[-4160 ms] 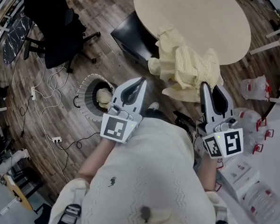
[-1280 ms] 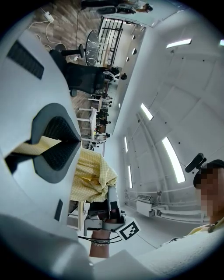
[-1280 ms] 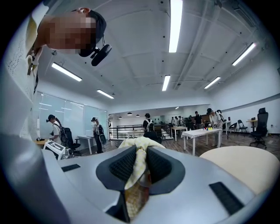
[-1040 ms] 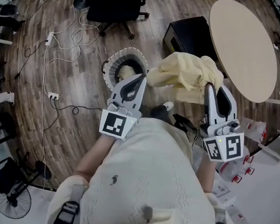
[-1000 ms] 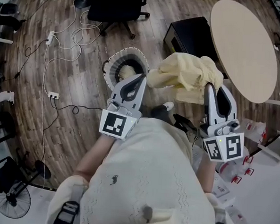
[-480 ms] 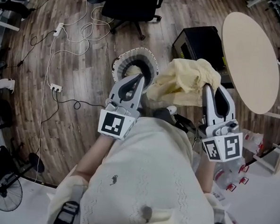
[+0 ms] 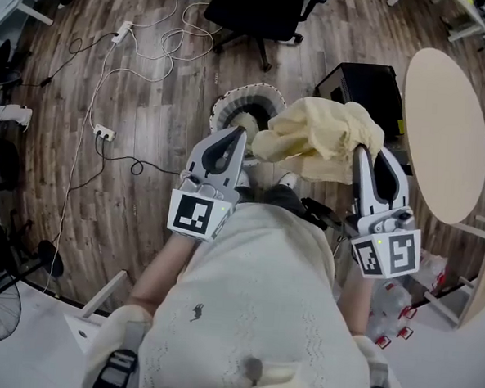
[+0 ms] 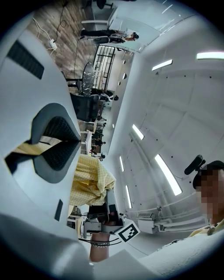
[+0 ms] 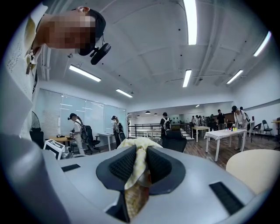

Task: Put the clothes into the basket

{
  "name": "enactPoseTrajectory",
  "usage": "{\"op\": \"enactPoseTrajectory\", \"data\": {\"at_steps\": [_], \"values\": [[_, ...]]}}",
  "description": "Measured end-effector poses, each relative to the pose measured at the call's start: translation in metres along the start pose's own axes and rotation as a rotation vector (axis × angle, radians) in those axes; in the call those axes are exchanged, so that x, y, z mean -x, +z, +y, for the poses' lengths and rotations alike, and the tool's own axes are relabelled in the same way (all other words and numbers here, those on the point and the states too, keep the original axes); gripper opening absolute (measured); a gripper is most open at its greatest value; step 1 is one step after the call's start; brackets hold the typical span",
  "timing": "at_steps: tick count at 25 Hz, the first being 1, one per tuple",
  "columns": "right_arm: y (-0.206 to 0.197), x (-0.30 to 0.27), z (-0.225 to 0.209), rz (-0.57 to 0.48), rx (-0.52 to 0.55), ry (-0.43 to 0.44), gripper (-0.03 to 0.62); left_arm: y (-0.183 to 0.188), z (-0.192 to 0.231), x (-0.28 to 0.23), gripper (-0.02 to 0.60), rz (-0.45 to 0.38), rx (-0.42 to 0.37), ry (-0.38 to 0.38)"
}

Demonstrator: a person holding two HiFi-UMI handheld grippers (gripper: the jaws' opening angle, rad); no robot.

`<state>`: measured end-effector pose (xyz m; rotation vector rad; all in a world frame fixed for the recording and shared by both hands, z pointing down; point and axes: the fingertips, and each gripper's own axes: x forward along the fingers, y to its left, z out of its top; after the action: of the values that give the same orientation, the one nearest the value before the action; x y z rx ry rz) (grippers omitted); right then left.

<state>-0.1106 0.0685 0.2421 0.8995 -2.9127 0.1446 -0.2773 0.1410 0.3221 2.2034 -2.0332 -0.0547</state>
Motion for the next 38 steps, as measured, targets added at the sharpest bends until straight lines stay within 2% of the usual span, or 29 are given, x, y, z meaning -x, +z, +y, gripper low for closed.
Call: {"op": "enactPoseTrajectory", "data": {"at_steps": [7, 16, 27, 38], "values": [[-0.004, -0.041, 0.01, 0.037, 0.015, 0.087, 0.08, 0.0, 0.038, 0.017, 0.02, 0.005, 0.013, 0.12], [-0.019, -0.081, -0.015, 0.105, 0.02, 0.211, 0.08, -0.001, 0.043, -0.005, 0.02, 0.008, 0.016, 0.238], [-0.05, -0.119, -0.04, 0.214, 0.041, 0.33, 0.081, -0.011, 0.036, -0.036, 0.02, 0.035, 0.023, 0.3], [-0.1, -0.15, -0.052, 0.344, 0.05, 0.362, 0.083, -0.027, 0.033, -0.049, 0.02, 0.054, 0.06, 0.322]]}}
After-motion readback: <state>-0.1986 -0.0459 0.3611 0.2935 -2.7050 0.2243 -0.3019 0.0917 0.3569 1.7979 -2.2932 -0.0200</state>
